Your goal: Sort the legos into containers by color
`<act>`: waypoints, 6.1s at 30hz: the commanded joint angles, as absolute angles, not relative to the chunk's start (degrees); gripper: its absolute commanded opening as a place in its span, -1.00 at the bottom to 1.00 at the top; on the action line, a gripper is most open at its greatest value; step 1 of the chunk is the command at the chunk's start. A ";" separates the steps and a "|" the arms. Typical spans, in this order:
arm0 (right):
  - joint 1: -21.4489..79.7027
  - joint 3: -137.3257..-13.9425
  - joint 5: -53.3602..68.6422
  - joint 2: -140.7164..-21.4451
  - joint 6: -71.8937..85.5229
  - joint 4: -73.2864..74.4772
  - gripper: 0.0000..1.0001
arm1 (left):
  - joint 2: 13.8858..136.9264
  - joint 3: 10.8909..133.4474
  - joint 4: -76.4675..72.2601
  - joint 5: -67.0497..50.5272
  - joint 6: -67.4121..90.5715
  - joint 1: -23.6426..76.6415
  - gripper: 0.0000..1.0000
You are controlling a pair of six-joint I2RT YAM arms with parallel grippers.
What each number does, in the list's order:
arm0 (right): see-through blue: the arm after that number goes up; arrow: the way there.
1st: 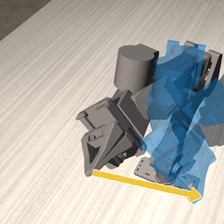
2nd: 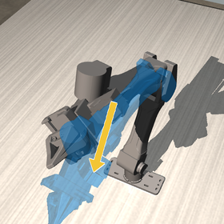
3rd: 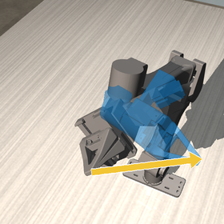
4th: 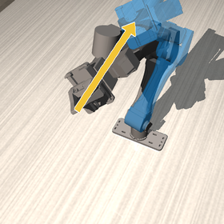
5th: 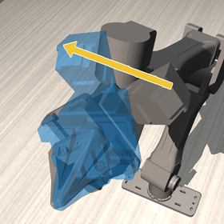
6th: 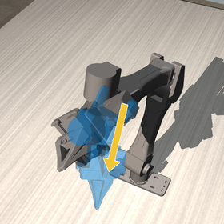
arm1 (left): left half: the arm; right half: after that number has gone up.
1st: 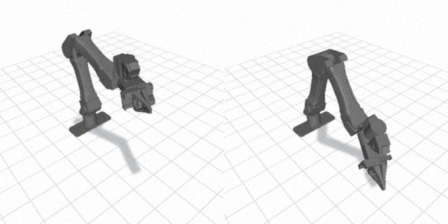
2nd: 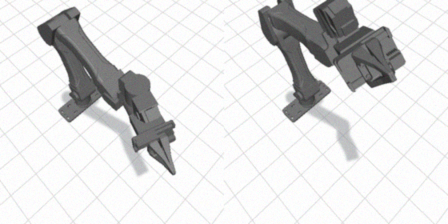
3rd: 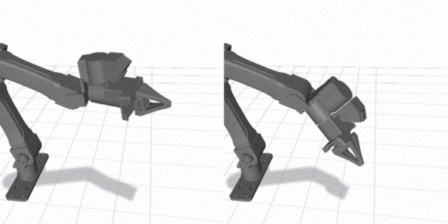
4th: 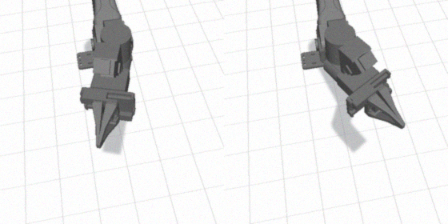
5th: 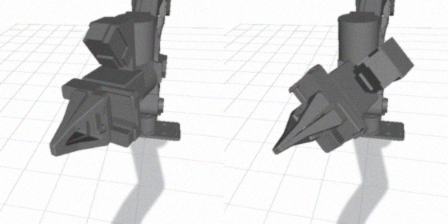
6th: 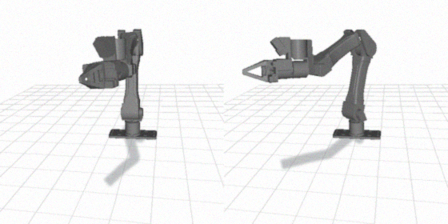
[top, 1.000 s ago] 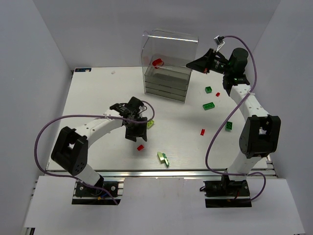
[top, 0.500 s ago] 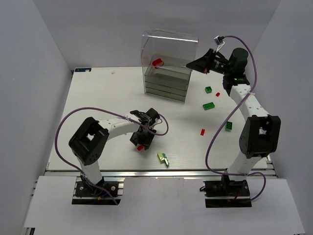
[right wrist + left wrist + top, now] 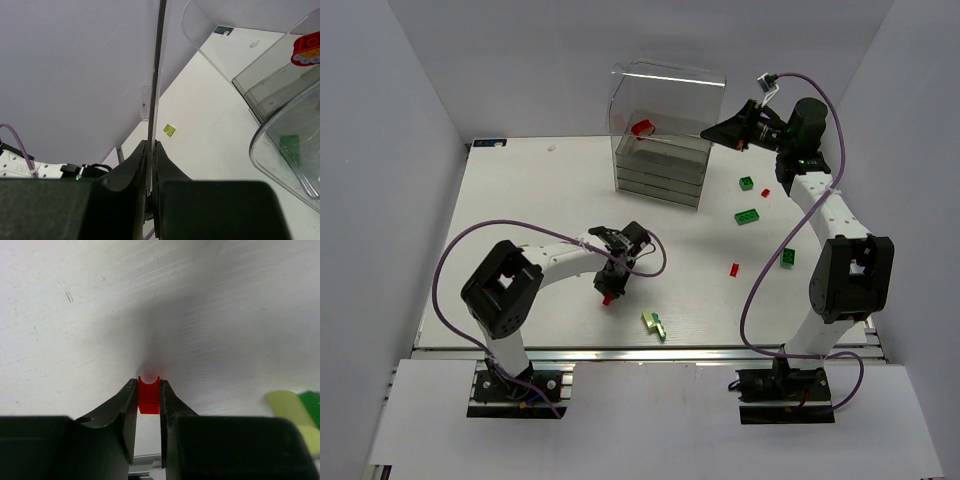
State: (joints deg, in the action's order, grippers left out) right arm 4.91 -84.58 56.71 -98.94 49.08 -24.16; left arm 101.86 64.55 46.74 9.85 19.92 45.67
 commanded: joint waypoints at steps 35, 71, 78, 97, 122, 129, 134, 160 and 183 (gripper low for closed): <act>4.40 -85.96 56.34 -93.78 43.59 -27.42 -1.00 | 117.50 75.67 -58.80 5.98 78.66 27.60 -1.00; 4.66 -86.05 57.22 -94.04 43.42 -27.69 -1.00 | 120.07 88.96 -33.65 4.84 67.67 27.07 -0.69; 4.75 -85.34 56.95 -93.87 42.89 -27.33 -1.00 | 109.52 72.61 -41.38 2.46 67.76 27.60 -0.67; 4.75 -85.52 56.25 -93.08 39.99 -24.52 -1.00 | 103.80 71.63 -44.38 2.37 64.42 28.21 -0.15; 0.70 -77.00 58.79 -81.39 -2.23 6.82 0.42 | 100.81 77.08 -45.00 2.64 65.30 27.69 -0.08; 0.79 -77.08 52.32 -84.09 -58.76 49.45 0.65 | 100.90 79.45 -43.07 1.67 65.74 27.69 -0.07; 0.97 -75.15 41.23 -87.89 -73.35 60.89 0.72 | 100.46 80.07 -41.93 1.67 65.83 27.69 -0.06; 4.30 -65.21 24.52 -96.94 -137.29 55.46 0.66 | 101.07 79.80 -40.43 1.23 67.68 27.16 -0.02; 10.64 -63.64 18.82 -101.25 -140.19 50.54 0.21 | 100.46 78.49 -40.34 1.76 68.64 27.16 0.00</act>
State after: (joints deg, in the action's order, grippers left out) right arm 10.35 -64.60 20.62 -101.25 -112.97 51.09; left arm 104.47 77.84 -39.83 2.09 68.31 27.49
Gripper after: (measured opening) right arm 0.621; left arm 0.495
